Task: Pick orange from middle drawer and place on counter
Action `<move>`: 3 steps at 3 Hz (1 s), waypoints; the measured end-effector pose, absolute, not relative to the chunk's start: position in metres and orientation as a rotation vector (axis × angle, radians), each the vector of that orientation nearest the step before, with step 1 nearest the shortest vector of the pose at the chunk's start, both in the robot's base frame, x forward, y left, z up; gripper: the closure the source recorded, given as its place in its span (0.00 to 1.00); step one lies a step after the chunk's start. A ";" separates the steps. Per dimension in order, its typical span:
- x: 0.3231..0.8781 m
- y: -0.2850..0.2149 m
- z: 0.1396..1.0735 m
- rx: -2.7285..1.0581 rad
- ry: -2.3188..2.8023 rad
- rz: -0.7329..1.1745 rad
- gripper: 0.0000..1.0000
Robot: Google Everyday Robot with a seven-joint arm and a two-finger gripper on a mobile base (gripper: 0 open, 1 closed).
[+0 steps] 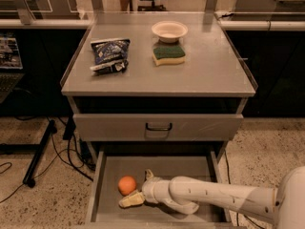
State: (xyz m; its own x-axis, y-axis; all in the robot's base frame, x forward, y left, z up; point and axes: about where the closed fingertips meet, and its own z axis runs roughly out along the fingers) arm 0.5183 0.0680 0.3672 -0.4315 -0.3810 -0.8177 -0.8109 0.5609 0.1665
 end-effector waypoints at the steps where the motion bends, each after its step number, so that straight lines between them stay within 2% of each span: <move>1: 0.525 0.079 0.369 -0.953 2.012 0.737 0.00; 2: 0.531 0.087 0.372 -0.959 1.990 0.741 0.00; 3: 0.531 0.088 0.372 -0.959 1.989 0.741 0.18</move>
Offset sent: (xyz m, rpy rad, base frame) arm 0.0214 0.0269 0.0091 0.0397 -0.0489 0.0209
